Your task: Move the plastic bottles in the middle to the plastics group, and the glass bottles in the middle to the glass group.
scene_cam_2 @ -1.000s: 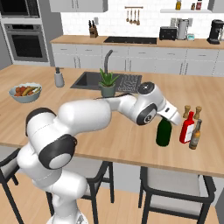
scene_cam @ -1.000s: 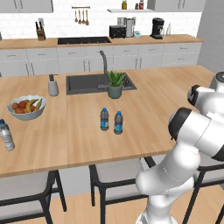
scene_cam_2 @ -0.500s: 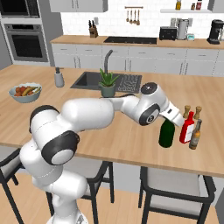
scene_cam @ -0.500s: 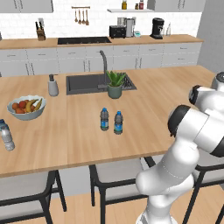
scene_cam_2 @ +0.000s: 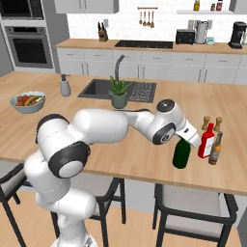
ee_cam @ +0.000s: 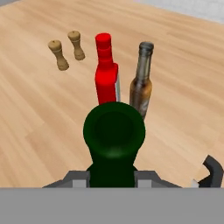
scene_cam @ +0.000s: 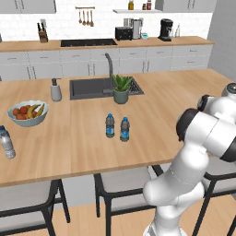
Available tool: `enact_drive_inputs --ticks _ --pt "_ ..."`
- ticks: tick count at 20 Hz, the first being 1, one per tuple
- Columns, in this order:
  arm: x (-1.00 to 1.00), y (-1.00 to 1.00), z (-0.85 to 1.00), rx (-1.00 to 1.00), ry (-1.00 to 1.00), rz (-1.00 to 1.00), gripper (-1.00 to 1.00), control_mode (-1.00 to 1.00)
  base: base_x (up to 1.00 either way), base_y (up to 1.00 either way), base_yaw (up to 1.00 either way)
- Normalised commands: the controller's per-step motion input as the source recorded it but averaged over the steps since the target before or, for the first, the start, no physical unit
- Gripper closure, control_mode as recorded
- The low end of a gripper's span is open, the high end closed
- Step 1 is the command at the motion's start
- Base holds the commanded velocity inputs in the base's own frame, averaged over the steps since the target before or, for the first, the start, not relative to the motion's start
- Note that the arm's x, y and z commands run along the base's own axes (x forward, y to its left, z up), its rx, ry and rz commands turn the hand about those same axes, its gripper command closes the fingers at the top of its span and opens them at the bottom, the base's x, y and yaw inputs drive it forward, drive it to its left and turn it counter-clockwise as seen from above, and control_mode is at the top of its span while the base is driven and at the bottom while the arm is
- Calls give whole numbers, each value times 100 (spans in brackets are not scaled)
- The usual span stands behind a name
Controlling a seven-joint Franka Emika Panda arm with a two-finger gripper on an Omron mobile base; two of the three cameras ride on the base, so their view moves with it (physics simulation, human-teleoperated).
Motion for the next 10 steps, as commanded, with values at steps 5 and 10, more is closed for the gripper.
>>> enact_drive_inputs --ticks 5,10 --pt "1 0 -22 1 0 -1 100 -100 0 0 0" --pt "22 -9 0 0 -1 0 100 -100 0 0 0"
